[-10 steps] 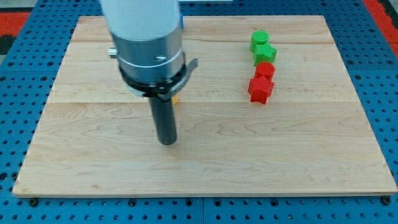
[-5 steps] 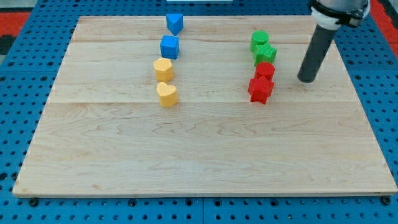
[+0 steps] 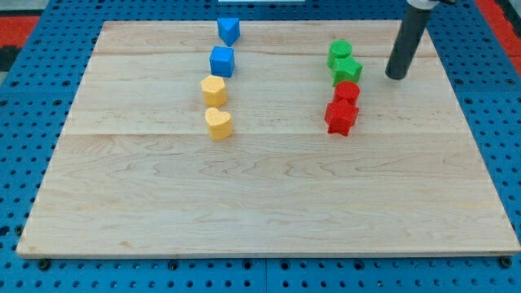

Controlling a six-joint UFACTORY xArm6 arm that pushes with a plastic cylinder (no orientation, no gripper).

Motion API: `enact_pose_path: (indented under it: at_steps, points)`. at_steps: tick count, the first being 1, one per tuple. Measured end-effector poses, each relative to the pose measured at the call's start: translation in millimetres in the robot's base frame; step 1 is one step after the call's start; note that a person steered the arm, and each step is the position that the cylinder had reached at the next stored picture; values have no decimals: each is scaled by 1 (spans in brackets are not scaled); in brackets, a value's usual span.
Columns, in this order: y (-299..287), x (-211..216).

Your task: Push green circle into blue triangle

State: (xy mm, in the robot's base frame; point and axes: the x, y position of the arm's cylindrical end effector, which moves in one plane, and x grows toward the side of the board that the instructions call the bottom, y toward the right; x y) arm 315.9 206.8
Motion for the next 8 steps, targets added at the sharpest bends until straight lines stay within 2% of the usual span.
enact_pose_path:
  at_steps: [1, 2, 3, 4, 5, 6, 7, 8]
  points:
    - [-26, -14]
    - [-91, -18]
    - [-96, -25]
    - [-74, -33]
    - [-107, -45]
    - [-175, -57]
    - [-184, -59]
    - [-154, -68]
